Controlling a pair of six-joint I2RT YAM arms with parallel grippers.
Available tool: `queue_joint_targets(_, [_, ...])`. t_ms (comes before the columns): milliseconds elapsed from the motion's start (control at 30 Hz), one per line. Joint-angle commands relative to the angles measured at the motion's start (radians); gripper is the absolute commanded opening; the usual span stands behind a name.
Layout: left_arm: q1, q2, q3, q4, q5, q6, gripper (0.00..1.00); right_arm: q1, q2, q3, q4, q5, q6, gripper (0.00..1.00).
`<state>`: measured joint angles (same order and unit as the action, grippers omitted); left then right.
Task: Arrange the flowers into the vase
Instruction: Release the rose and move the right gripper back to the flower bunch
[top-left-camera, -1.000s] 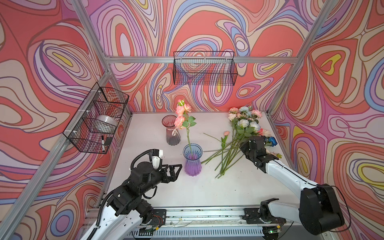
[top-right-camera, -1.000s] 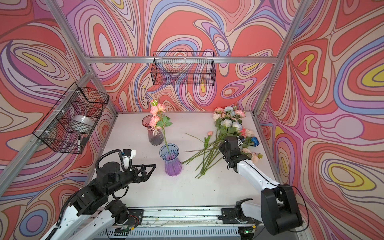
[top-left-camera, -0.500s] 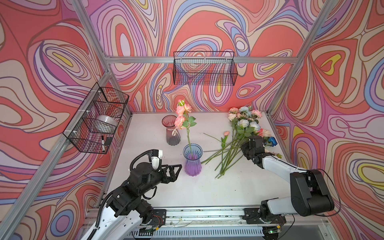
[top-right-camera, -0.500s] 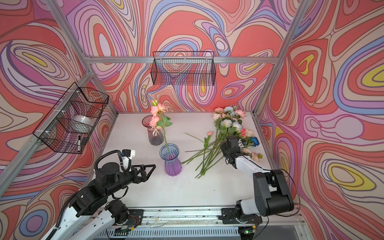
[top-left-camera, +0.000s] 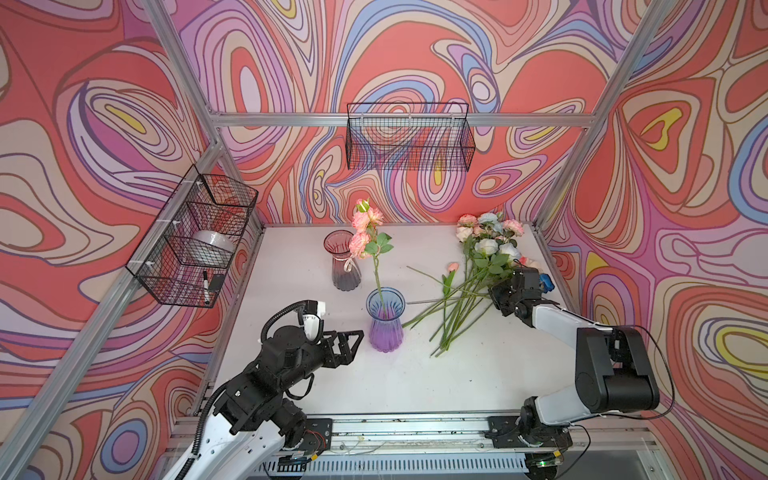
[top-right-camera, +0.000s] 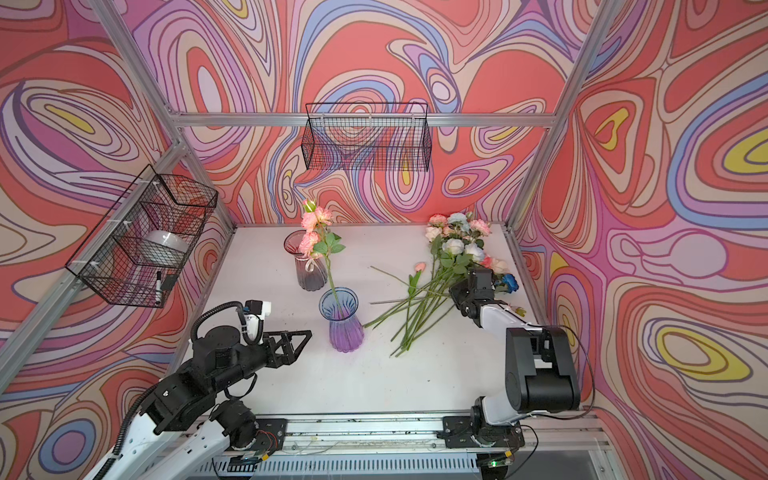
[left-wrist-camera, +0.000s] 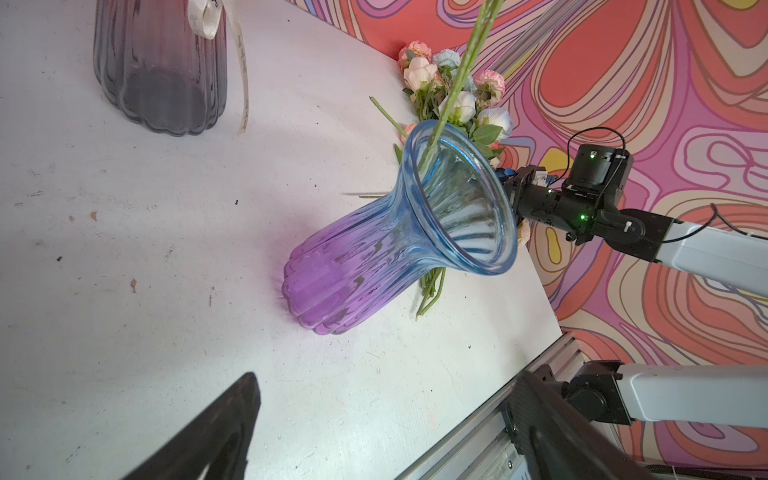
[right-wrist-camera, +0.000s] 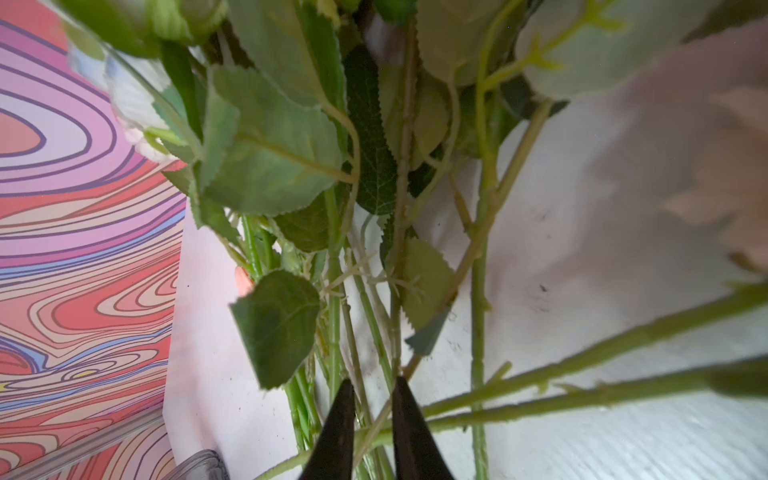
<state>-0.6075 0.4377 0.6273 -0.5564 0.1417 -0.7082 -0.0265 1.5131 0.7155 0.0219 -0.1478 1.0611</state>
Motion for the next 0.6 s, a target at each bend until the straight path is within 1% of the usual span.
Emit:
queue_joint_targets(0, [0.004,-0.012,-0.006,-0.002,0.007,-0.007,0.97,-0.008,0.031,0.027,0.020,-0.042,-0.033,0.18])
queue_joint_targets(200, [0.005,-0.010,-0.007,-0.002,0.004,-0.007,0.97,-0.009,0.054,0.024,0.016,-0.032,-0.029,0.17])
queue_joint_targets(467, [0.004,-0.005,-0.011,0.008,0.002,-0.010,0.96,-0.009,-0.080,-0.020,-0.010,-0.009,-0.051,0.18])
queue_joint_targets(567, [0.003,0.002,-0.014,0.019,0.007,-0.010,0.96,-0.009,-0.106,-0.025,-0.028,-0.001,-0.056,0.19])
